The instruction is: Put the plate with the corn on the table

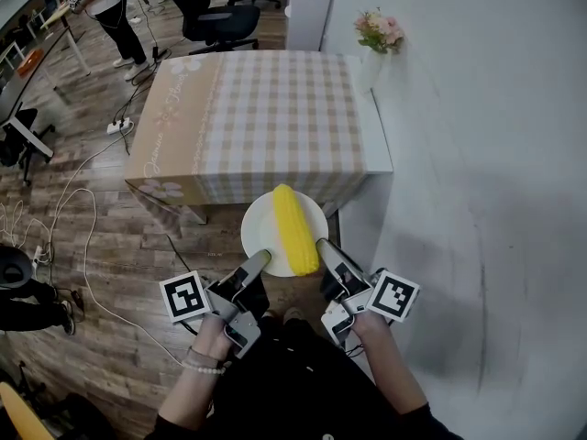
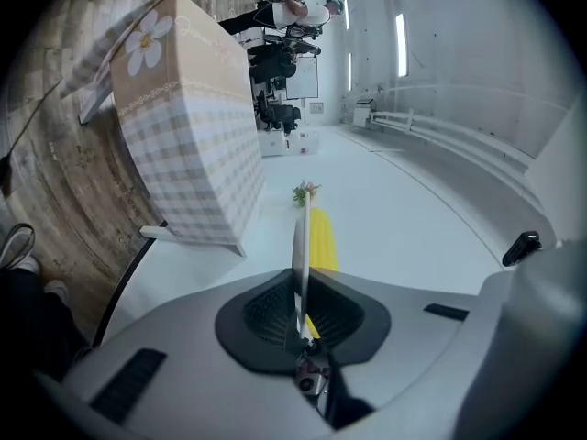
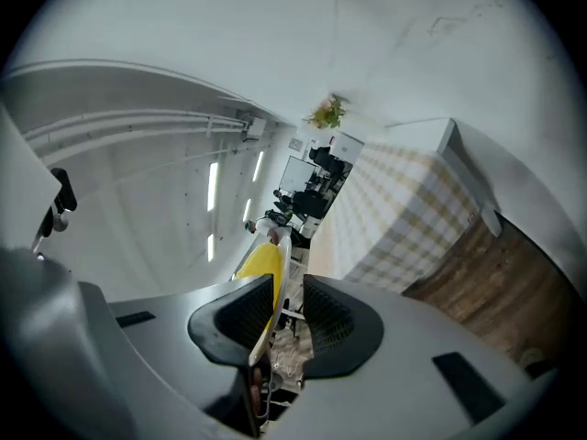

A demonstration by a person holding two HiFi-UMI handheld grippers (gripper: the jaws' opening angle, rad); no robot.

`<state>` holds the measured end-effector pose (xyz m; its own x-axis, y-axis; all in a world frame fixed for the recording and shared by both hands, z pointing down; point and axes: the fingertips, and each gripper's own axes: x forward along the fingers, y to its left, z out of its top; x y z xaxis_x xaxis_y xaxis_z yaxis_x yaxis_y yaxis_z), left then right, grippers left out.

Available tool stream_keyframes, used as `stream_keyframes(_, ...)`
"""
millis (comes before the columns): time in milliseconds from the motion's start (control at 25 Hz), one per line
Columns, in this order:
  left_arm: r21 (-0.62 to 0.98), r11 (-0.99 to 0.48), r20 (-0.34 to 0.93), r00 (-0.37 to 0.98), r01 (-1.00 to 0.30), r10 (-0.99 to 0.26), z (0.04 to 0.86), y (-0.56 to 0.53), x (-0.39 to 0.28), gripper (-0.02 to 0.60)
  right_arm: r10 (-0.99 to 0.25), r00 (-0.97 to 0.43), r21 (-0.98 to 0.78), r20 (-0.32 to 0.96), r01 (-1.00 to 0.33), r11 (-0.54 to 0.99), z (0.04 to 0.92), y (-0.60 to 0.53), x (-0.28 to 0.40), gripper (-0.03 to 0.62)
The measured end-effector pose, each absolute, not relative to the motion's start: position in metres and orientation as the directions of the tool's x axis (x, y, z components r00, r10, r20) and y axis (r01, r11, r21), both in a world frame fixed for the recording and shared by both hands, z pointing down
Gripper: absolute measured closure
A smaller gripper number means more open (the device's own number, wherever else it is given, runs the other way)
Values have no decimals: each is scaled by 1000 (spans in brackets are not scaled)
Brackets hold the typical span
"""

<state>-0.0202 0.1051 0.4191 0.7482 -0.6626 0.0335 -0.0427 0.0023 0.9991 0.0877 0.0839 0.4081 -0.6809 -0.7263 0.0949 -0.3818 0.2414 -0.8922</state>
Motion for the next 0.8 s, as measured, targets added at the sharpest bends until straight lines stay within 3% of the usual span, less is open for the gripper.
stream_keyframes(160,999,15,48,748,-51,-662,422,105,-23,548,-724,-683,-895,97,-378,237,409,84,81,520)
stream_keyframes(400,999,16,45,747,-46,-663,424,104,-28,548,-733,-677,-916,66,-333,225,410,83,79,530)
stream_keyframes(800,999,17,48,764,-49,-643,426,105,-35,549,-744,-665,-895,68,-370,249,405,88,70,530)
